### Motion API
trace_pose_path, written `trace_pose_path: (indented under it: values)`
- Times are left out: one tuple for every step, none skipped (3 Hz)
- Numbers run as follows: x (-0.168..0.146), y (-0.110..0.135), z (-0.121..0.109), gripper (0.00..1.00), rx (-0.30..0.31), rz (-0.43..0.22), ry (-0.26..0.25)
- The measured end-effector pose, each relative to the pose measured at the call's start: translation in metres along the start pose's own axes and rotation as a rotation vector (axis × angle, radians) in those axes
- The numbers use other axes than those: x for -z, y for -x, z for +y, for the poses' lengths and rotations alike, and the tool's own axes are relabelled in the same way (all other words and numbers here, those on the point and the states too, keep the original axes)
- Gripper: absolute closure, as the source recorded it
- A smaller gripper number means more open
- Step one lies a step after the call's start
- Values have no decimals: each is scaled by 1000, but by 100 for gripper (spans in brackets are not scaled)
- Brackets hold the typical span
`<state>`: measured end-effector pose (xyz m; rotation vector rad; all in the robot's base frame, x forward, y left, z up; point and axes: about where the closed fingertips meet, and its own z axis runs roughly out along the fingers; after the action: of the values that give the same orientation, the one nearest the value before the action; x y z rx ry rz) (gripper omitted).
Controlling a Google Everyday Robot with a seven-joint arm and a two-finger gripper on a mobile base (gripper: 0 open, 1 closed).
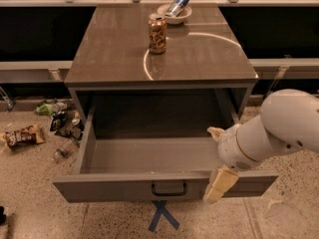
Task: Close top drawer
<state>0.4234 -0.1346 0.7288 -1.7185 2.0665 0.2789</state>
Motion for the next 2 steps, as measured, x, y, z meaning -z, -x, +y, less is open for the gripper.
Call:
trace_pose_path:
  values:
    - [-11, -1, -5, 0, 39, -8, -24]
    - [-19, 2, -13, 0, 86, 18, -93]
